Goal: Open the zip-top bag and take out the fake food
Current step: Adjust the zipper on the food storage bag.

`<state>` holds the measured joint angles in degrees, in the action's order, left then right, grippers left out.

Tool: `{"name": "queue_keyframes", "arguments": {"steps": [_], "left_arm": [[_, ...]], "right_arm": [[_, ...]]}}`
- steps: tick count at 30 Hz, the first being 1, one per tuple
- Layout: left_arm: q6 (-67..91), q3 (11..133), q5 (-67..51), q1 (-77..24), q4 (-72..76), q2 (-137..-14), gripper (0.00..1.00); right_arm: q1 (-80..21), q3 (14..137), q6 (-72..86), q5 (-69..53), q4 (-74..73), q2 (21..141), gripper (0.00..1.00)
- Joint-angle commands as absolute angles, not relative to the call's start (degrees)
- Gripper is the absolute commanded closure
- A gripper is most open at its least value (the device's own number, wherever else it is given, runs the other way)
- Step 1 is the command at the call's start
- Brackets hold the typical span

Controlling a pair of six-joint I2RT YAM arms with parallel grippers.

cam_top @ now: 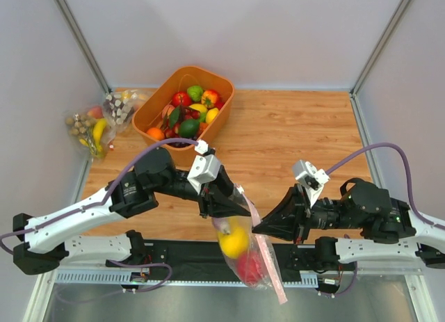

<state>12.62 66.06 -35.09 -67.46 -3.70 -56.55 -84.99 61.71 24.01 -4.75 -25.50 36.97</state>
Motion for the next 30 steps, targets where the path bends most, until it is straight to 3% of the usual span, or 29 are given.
{"name": "queue_keyframes", "arguments": {"steps": [1, 4, 6, 9, 10, 13, 21, 30], "left_arm": [[13.8, 68.02, -42.09, -67.32, -1.48, -57.57, 0.73], [12.84, 69.25, -42.1, -67.32, -5.6, -57.83, 1.0], [11.87, 70.48, -41.84, -67.32, -8.34, -57.66, 1.0], [9.06, 73.64, -38.59, -67.32, -17.38, -57.48, 1.0], [8.36, 74.52, -37.1, -67.32, -22.19, -57.57, 1.0], [5.81, 78.13, -35.34, -67.32, -31.18, -58.18, 1.0], [0.44, 85.08, -37.61, -67.32, -46.22, -64.07, 1.0], [-2.28, 86.04, -37.88, -67.32, -47.46, -66.71, 1.0]], "right_arm": [[-84.9, 64.95, 24.17, -5.72, -22.58, 36.39, 1.0], [-84.99, 65.74, 24.0, -2.66, -25.21, 35.95, 1.0], [-84.99, 66.88, 23.73, 3.21, -29.6, 36.21, 0.95], [-84.9, 70.3, 22.77, 9.56, -37.25, 37.43, 0.74], [-84.9, 71.27, 22.33, 13.32, -38.66, 37.7, 0.59], [-84.9, 74.09, 19.61, 18.62, -41.74, 39.19, 0.4], [-84.9, 81.56, 13.89, 23.98, -43.07, 50.44, 0.44], [-84.9, 85.08, 13.18, 21.71, -40.69, 56.6, 0.5]]}}
